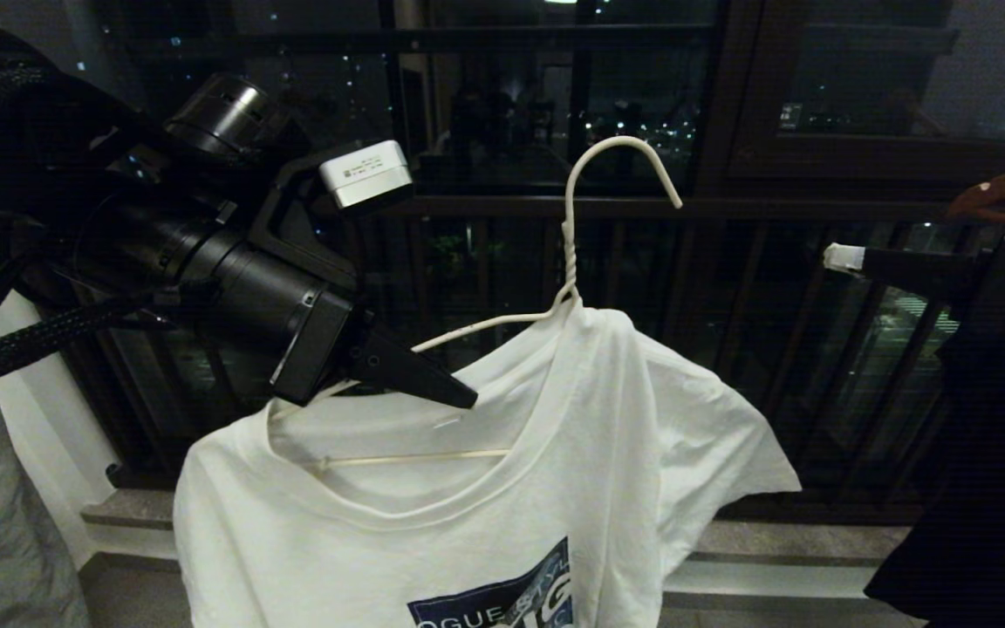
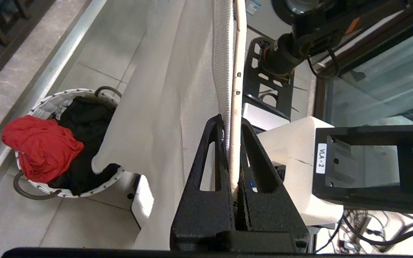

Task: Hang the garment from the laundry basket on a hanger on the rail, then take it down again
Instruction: Hang the clothes on the clothes rack

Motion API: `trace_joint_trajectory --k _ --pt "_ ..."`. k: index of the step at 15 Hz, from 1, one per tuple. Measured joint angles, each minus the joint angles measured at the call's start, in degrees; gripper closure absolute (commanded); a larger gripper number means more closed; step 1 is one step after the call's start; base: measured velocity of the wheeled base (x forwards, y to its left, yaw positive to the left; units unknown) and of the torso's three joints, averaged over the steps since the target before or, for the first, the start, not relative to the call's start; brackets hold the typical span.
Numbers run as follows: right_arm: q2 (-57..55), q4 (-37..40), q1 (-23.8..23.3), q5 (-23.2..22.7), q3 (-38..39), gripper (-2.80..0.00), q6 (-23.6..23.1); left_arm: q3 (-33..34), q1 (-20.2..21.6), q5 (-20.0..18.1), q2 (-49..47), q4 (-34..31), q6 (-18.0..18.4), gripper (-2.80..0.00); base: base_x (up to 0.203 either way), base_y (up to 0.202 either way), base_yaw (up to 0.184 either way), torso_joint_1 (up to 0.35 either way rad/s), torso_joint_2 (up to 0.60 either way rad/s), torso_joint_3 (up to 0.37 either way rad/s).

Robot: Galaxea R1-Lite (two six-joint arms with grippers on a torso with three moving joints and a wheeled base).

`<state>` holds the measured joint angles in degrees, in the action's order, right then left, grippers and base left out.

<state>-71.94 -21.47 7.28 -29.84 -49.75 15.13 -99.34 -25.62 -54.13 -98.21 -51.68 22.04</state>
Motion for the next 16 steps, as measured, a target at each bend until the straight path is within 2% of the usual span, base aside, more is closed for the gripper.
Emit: trace_joint_trajectory --k 6,16 --pt "-0.15 0.0 0.11 -1.89 0.37 0.0 -0.06 1.42 -1.14 0.09 0.13 0.01 1.63 0.0 0.0 0.0 0.0 0.255 -0.55 -0.3" --pt "-0.17 -0.02 0.16 -2.57 0.69 0.0 -0.09 2.51 -2.65 0.38 0.02 0.11 1.8 0.0 0.0 0.0 0.0 0.163 -0.35 -0.184"
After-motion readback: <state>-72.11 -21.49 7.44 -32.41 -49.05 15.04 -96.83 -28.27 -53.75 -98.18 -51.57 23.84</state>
